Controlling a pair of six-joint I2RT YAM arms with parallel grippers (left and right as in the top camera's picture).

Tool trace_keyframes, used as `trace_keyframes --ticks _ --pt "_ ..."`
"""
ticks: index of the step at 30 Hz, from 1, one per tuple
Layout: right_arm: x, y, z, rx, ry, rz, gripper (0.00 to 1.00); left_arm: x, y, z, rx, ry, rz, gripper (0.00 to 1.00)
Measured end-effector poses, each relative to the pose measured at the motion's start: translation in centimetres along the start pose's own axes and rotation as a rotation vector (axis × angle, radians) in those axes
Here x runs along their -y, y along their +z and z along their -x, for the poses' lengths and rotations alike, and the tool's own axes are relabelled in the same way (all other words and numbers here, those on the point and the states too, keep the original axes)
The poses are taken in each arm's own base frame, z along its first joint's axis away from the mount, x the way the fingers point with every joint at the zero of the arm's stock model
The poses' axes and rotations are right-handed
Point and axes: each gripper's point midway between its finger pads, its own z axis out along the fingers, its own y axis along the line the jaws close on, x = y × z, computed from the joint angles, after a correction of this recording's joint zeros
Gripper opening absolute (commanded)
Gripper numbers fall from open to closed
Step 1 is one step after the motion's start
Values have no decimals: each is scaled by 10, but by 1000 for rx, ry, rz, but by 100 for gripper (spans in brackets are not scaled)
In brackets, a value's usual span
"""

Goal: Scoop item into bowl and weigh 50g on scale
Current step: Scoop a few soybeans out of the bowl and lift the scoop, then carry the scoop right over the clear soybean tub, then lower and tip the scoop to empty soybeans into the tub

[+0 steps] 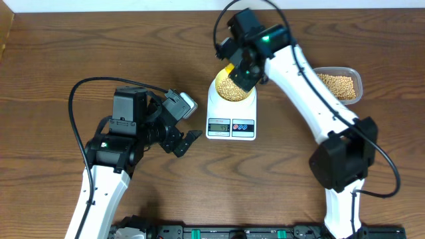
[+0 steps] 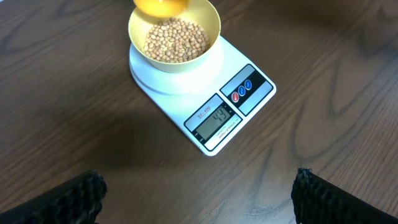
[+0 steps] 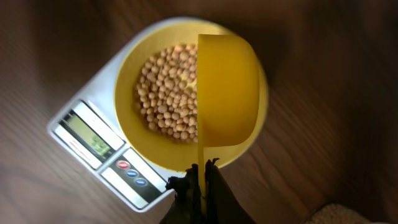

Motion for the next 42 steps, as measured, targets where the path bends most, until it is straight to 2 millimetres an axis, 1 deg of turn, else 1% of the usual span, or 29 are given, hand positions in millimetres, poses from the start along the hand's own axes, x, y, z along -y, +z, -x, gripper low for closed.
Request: trace_keyframes --ticks 1,4,6,8,9,11,13,15,17,20,22,25,29,38,42 --pt "4 -5 2 20 25 7 1 0 0 0 0 0 0 97" --pt "23 -30 3 86 113 11 1 0 0 0 0 0 0 97" --pt "40 -49 -1 125 171 -1 1 0 0 0 0 0 0 98" --pt "61 -71 -9 162 236 -23 1 0 0 0 0 0 0 98" --pt "72 -81 -15 174 269 -35 1 0 0 0 0 0 0 98" --pt "97 -103 -35 188 351 -65 1 0 0 0 0 0 0 97" --pt "116 -117 -55 182 421 -86 1 0 0 0 0 0 0 98" --pt "136 -125 -80 157 499 -105 1 0 0 0 0 0 0 98" --pt "150 -128 -109 111 577 -106 1 0 0 0 0 0 0 97" --pt "164 -131 -137 71 656 -104 1 0 0 0 0 0 0 98" --pt "173 -133 -151 60 697 -107 1 0 0 0 0 0 0 98" --pt "183 -131 -163 47 732 -107 1 0 0 0 0 0 0 98" --pt "184 -121 -168 18 739 -85 1 0 0 0 0 0 0 97" --pt "175 -84 -175 -74 757 35 1 0 0 0 0 0 0 98" --pt "171 -78 -175 -87 756 65 1 0 0 0 0 0 0 97"
